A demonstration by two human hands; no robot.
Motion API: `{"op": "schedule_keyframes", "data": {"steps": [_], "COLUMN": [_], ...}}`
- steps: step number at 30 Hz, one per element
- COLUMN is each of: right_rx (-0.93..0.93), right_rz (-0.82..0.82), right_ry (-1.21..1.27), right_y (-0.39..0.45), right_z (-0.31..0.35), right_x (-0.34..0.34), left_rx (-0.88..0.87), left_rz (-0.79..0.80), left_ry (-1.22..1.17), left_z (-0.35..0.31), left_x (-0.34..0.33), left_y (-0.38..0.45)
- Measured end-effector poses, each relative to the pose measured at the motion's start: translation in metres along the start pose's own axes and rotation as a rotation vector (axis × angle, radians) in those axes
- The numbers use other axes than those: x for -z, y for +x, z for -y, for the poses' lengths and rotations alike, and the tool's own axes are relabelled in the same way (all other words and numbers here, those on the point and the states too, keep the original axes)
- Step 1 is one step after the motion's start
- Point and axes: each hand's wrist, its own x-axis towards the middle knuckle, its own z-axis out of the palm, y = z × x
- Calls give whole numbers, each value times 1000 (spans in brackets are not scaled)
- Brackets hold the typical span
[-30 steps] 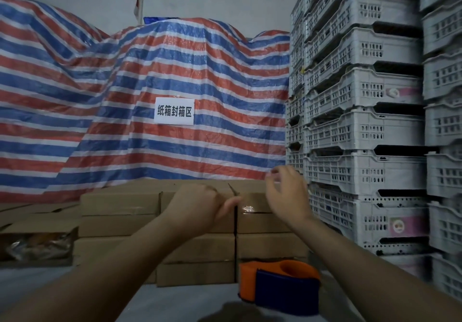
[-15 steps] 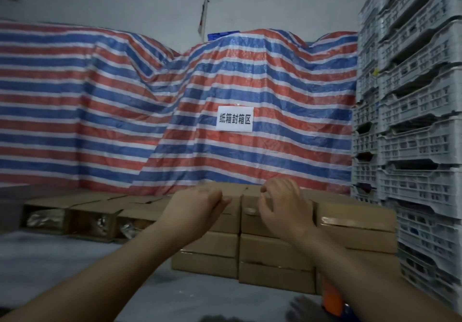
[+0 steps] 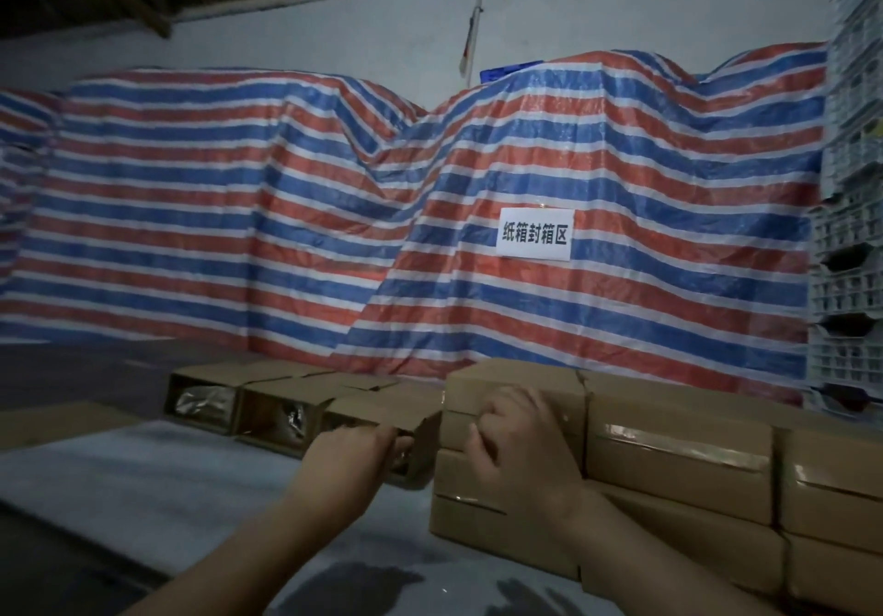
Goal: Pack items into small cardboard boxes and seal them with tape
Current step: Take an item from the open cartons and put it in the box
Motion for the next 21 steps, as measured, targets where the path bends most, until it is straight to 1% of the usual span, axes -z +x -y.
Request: {"op": "schedule_keyframes", "data": {"steps": [2,5,8,12,14,16,17,21], "right_rx": [42,58,51,53,63,80,84,28], "right_rz": [36,107,238,420,484,530,543,545], "right_ry": [45,80,86,80,71,38,22,40], "right_y": [6,18,30,44,51,59,63,88], "right_z": [13,30,45,62,68,73,75,83], "right_x": [-15,-38,-64,-98,-115,-132,-141,-172], "left_rx": [44,172,254,331,360,374,401,497], "left_rz": [37,35,6,60,71,32,6,-53], "left_ry": [54,52,63,42,74,132,122,137], "left_z": [17,43,68,105,124,145,154,191], "left_x": [-12,-27,-46,-59,-61,-64,-65,-74], "left_y": [-2,-3,1,8,14,23,29,53]}}
